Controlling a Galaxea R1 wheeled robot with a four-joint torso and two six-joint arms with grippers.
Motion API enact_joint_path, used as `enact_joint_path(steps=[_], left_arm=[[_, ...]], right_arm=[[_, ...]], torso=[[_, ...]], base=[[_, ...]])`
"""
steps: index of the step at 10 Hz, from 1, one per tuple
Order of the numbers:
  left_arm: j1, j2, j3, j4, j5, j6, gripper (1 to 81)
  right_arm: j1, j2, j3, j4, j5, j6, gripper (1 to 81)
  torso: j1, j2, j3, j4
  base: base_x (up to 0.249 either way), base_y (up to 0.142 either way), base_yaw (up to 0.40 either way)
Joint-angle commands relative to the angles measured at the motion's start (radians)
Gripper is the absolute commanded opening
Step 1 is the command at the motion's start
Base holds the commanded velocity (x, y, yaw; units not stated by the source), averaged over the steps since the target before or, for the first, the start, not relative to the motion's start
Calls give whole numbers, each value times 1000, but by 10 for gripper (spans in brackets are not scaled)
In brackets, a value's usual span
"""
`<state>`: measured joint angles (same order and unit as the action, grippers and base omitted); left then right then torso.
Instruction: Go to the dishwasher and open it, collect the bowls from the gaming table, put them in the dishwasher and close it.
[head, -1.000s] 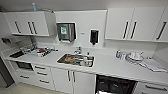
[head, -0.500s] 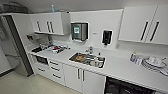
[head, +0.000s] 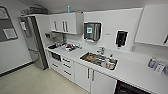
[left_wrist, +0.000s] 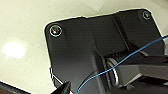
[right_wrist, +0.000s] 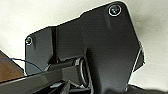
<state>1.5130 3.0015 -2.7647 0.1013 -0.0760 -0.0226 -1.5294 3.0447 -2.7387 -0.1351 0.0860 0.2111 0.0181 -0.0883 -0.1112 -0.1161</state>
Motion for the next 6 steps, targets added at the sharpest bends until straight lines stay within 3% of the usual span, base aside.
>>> enact_joint_path(steps=[1, 6], left_arm=[[-44, -1, -1, -5, 50, 0, 811], [-55, -4, 0, 8, 54, 0, 811]], right_arm=[[39, 12, -1, -6, -48, -16, 811], [39, -14, 30, -6, -31, -22, 811]], torso=[[0, 0, 0, 0], [0, 0, 0, 0]], base=[[0, 0, 356], [0, 0, 357]])
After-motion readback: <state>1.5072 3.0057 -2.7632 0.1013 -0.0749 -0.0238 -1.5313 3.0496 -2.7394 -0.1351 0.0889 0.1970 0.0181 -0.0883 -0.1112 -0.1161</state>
